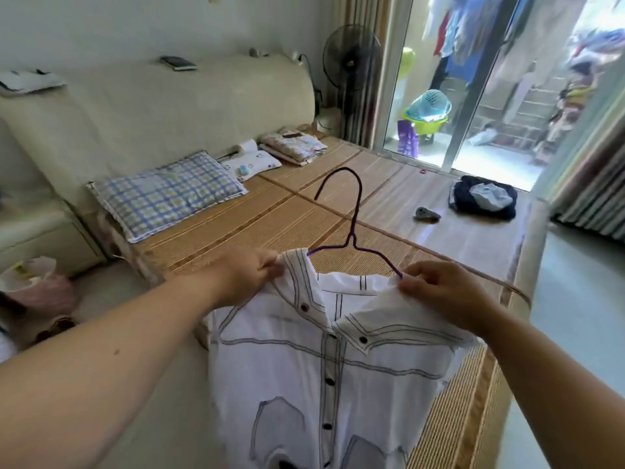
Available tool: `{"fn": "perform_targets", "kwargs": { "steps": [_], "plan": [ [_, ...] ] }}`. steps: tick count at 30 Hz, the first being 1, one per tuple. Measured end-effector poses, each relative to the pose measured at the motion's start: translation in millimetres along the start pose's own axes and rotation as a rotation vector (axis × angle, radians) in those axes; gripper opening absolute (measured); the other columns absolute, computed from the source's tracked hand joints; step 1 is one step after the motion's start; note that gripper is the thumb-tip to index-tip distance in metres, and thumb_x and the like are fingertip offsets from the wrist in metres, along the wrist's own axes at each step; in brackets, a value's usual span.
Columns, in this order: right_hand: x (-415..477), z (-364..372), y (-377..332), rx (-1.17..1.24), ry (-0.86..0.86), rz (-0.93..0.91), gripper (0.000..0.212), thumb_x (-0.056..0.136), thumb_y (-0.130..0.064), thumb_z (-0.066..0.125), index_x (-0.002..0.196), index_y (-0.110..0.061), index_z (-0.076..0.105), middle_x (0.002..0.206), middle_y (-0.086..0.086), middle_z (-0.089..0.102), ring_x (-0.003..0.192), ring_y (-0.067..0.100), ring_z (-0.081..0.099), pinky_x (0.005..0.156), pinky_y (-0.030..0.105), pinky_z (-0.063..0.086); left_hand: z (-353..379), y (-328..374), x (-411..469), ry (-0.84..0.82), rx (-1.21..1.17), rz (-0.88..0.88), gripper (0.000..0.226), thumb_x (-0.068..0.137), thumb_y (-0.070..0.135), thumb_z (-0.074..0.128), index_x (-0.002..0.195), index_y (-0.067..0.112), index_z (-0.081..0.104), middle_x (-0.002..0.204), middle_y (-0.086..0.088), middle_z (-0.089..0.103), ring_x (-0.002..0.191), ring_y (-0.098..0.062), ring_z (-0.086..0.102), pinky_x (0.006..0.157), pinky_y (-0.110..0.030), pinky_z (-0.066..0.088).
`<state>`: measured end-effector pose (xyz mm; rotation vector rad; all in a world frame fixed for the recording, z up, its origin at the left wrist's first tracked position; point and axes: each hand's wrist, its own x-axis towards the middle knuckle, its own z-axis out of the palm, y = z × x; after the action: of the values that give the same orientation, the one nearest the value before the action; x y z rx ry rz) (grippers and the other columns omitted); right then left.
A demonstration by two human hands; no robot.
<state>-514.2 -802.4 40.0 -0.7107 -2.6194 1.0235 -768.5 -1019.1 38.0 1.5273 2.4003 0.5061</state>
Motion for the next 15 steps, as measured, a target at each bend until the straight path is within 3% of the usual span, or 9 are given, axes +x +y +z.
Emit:
{"fn": "perform_targets", "kwargs": {
  "steps": [3, 5, 8, 11, 15],
  "plan": [
    [-4.1, -26.0, 62.6, 0.009, 0.006, 0.115, 0.008, 0.081, -0.044, 0.062, 0.08, -0.039, 0.069, 0.073, 0.01, 0.065, 0.065, 0.025, 0.059, 0.064, 0.037, 0.049, 45.1, 35.7, 60.9, -0.099, -0.047, 0.009, 0.029, 0.096, 0.044, 0.044, 0.071, 0.032, 0.051, 0.074, 0.013, 0.056, 0.073, -0.011, 0.052, 0.059, -0.028, 0.032],
    [1.6, -36.7, 100.2, 0.022, 0.017, 0.168, 0.01, 0.084, -0.041, 0.061, 0.078, -0.037, 0.068, 0.07, 0.011, 0.064, 0.057, 0.017, 0.054, 0.059, 0.034, 0.045, 67.8, 54.9, 100.1, -0.119, -0.033, -0.003, 0.023, 0.097, 0.039, 0.045, 0.085, 0.028, 0.06, 0.081, 0.009, 0.06, 0.078, -0.013, 0.054, 0.061, -0.028, 0.034],
    [23.0, -45.7, 157.1, 0.035, 0.052, 0.253, 0.014, 0.088, -0.04, 0.057, 0.077, -0.037, 0.065, 0.07, -0.005, 0.063, 0.065, 0.011, 0.058, 0.059, 0.027, 0.045, 99.5, 76.0, 164.8, -0.118, 0.026, -0.041, 0.021, 0.097, 0.032, 0.046, 0.097, 0.02, 0.063, 0.093, -0.001, 0.065, 0.085, -0.019, 0.055, 0.068, -0.031, 0.037],
    [54.8, -42.7, 210.6, 0.024, 0.073, 0.358, 0.011, 0.091, -0.041, 0.053, 0.085, -0.04, 0.062, 0.078, -0.017, 0.06, 0.073, 0.003, 0.055, 0.058, 0.021, 0.038, 131.7, 83.2, 222.7, -0.14, 0.09, -0.104, 0.02, 0.096, 0.03, 0.045, 0.096, 0.02, 0.062, 0.096, -0.003, 0.065, 0.086, -0.023, 0.055, 0.072, -0.033, 0.042],
    [98.6, -18.5, 277.0, -0.052, 0.018, 0.483, 0.021, 0.094, -0.041, 0.049, 0.104, -0.031, 0.064, 0.091, -0.008, 0.062, 0.083, 0.012, 0.054, 0.071, 0.027, 0.04, 187.0, 79.1, 280.1, -0.16, 0.123, -0.214, 0.024, 0.096, 0.034, 0.04, 0.077, 0.026, 0.052, 0.09, -0.001, 0.062, 0.076, -0.02, 0.049, 0.061, -0.03, 0.034]
  ]
}}
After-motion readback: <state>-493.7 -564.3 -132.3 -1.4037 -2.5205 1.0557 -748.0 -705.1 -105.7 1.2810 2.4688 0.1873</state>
